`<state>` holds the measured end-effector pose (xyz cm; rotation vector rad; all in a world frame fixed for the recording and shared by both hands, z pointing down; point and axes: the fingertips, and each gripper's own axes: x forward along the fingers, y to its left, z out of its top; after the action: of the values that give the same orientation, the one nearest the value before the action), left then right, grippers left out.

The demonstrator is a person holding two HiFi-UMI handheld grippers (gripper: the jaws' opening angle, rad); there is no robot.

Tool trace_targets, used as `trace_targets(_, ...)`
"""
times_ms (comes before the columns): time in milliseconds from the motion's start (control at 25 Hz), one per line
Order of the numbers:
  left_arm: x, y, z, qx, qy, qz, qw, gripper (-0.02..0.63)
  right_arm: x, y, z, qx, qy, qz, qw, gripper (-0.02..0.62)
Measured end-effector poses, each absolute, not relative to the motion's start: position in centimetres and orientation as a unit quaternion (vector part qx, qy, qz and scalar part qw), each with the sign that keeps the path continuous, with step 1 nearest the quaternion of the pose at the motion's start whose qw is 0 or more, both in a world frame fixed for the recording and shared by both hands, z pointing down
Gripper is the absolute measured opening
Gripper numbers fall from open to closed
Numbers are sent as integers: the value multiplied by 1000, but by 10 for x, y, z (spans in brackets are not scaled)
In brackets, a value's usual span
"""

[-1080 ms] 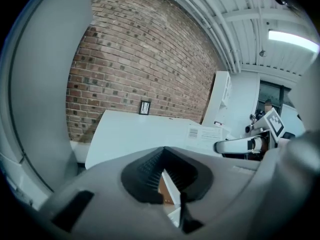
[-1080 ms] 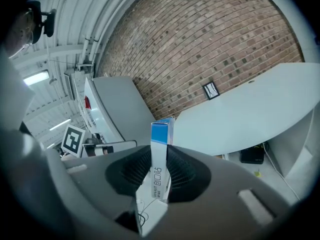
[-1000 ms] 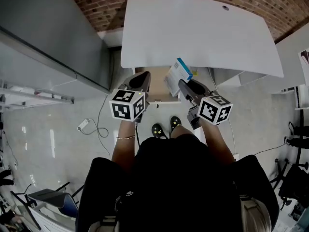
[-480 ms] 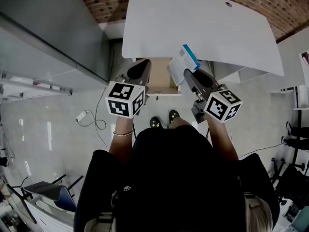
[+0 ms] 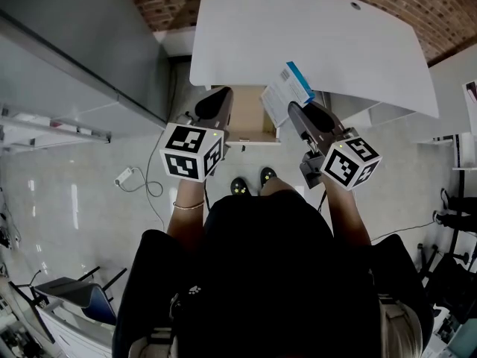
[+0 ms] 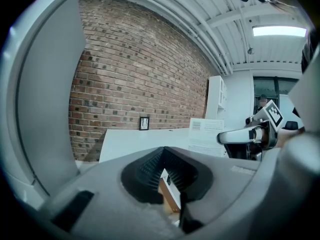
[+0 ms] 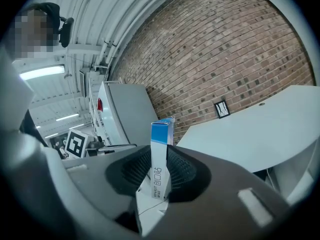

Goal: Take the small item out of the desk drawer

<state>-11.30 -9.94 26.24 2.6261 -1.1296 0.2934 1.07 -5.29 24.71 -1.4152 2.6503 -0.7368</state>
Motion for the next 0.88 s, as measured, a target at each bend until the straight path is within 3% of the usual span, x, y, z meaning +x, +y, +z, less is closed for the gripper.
trace_targets(880,-115,-102,261,904,-393,100,136,-2,8,-53,246,-444,856,-261,42,106)
